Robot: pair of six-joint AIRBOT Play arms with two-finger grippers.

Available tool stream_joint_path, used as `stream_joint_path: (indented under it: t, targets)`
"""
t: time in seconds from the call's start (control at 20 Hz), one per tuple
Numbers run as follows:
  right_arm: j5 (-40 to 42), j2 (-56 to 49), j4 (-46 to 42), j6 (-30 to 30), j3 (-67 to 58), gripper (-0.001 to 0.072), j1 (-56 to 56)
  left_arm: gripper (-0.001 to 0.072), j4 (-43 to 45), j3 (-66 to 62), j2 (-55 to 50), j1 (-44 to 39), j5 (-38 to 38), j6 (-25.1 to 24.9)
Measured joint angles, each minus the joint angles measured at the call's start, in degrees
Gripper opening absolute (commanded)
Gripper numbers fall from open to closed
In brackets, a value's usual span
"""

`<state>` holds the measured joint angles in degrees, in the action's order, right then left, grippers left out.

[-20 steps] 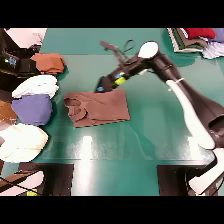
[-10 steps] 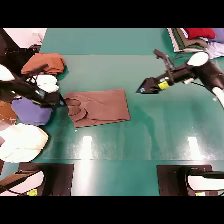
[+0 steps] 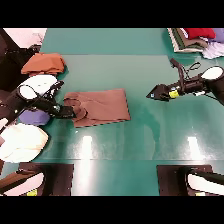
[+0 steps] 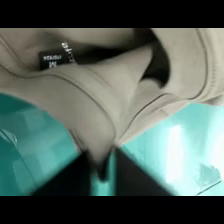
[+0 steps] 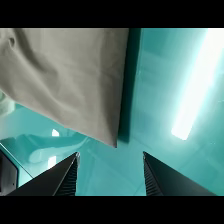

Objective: Fold the shirts.

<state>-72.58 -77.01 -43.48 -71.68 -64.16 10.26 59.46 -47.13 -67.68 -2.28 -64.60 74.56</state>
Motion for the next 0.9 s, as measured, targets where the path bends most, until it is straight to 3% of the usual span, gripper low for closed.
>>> stream_joint_path:
  t: [0.15, 0.35, 0.55, 0.65, 0.7, 0.75, 0.8, 0.9]
  targets:
    - [0.2, 0.3, 0.3, 0.0, 0.6, 0.0449, -0.3, 0.0026, 0.8, -0.2, 0.0, -0.2, -1.9, -1.5]
    - [-1.6, 0.5, 0.3, 0.0, 0.9, 0.0449, -1.5, 0.0027, 7.7, -3.6, 0.0, -0.2, -12.7, -4.0]
    - [-2.6, 0.5, 0.3, 0.0, 1.0, 0.0449, -3.3, 0.0050, 13.6, -5.1, 0.0, -0.2, -18.8, -4.2]
    - [-2.7, 0.5, 0.3, 0.0, 1.0, 0.0450, -4.4, 0.0690, 15.0, -5.1, 0.0, -0.2, -20.6, -3.7]
    - [-2.8, 0.5, 0.3, -0.1, 1.0, 0.0454, -4.8, 0.0701, 15.4, -4.9, 0.0, -0.2, -21.1, -2.7]
    - [-2.9, 0.5, 0.3, -0.1, 1.0, 0.0502, -5.1, 0.0600, 15.7, -4.7, 0.0, -0.2, -21.5, -1.7]
    - [-2.9, 0.5, 0.3, -0.1, 1.0, 0.0626, -5.3, 0.0603, 15.9, -4.7, 0.0, -0.2, -21.0, -1.2]
    - [-2.9, 0.4, 0.3, 0.0, 1.0, 0.0639, -5.4, 0.0602, 15.9, -6.2, 0.0, -0.2, -20.0, 0.4]
